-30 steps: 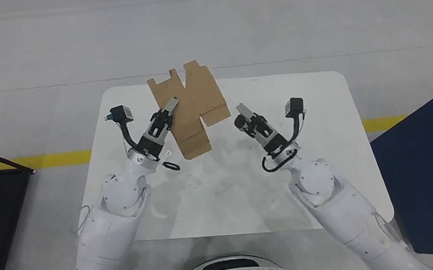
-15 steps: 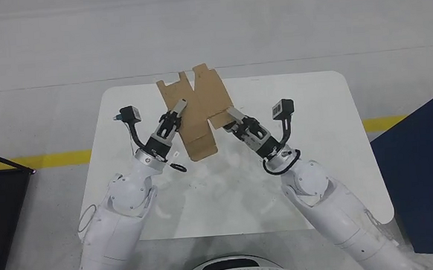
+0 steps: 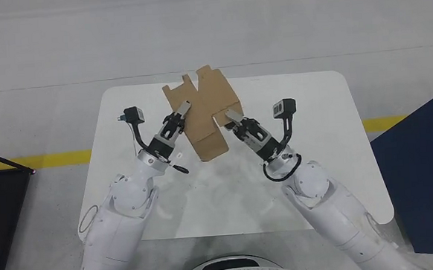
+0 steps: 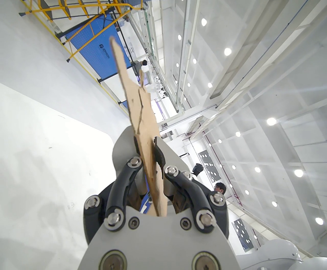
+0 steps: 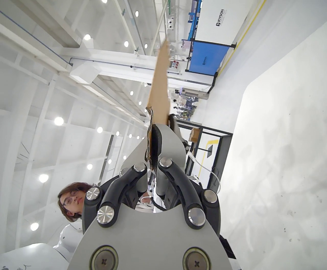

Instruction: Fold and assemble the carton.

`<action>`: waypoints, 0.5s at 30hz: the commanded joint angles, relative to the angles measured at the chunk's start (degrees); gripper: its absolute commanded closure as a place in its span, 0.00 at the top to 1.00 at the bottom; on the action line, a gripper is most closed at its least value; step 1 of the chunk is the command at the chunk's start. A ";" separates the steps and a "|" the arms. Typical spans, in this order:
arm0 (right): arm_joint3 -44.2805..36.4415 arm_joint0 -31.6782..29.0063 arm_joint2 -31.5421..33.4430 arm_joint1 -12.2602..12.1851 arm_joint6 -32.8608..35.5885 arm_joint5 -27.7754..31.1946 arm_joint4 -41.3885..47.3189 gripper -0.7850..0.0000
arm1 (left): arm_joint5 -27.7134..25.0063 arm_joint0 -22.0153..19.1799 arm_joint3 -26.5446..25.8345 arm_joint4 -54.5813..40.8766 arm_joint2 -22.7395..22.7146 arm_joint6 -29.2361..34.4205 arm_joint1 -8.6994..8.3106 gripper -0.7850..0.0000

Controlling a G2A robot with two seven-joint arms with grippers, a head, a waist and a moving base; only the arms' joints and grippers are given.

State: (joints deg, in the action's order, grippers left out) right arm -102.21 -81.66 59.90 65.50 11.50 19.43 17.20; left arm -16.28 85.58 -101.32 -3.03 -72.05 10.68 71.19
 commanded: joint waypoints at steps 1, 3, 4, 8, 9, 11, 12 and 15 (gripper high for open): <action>-0.48 -0.19 2.07 -0.39 0.16 0.28 -5.31 0.00 | 1.96 0.72 0.57 1.45 -1.55 -0.84 -0.20 1.00; -1.57 -0.93 4.15 -0.82 0.40 0.09 -10.24 0.00 | 4.83 1.18 -0.93 8.89 -2.89 -1.17 -0.63 1.00; -2.26 -1.40 5.07 -1.03 0.78 -0.01 -12.36 0.00 | 5.11 1.93 -2.00 9.63 -3.25 -1.47 -0.70 1.00; -4.99 -3.15 8.13 -1.64 2.96 -0.22 -16.41 0.00 | 8.22 4.63 -4.03 2.16 -4.64 -1.38 -0.58 1.00; -5.44 -3.45 8.57 -1.74 3.50 -0.34 -17.41 0.00 | 8.59 5.05 -4.19 0.37 -4.64 -0.88 -0.53 1.00; -6.23 -3.79 8.91 -1.90 5.00 -0.90 -19.70 0.00 | 9.09 5.62 -4.55 -2.74 -4.00 0.28 -0.40 1.00; -6.55 -3.85 8.80 -1.95 5.80 -1.16 -21.05 0.00 | 9.36 5.77 -4.60 -4.51 -3.70 0.29 -0.28 1.00; -6.89 -3.80 7.54 -2.02 9.01 -1.23 -24.35 0.00 | 9.48 5.74 -4.61 -10.06 -2.71 -0.56 0.16 1.00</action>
State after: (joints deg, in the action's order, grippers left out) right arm -109.12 -85.54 67.88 63.50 19.43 18.16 -6.27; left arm -6.75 91.39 -106.00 -10.71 -75.06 10.64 71.19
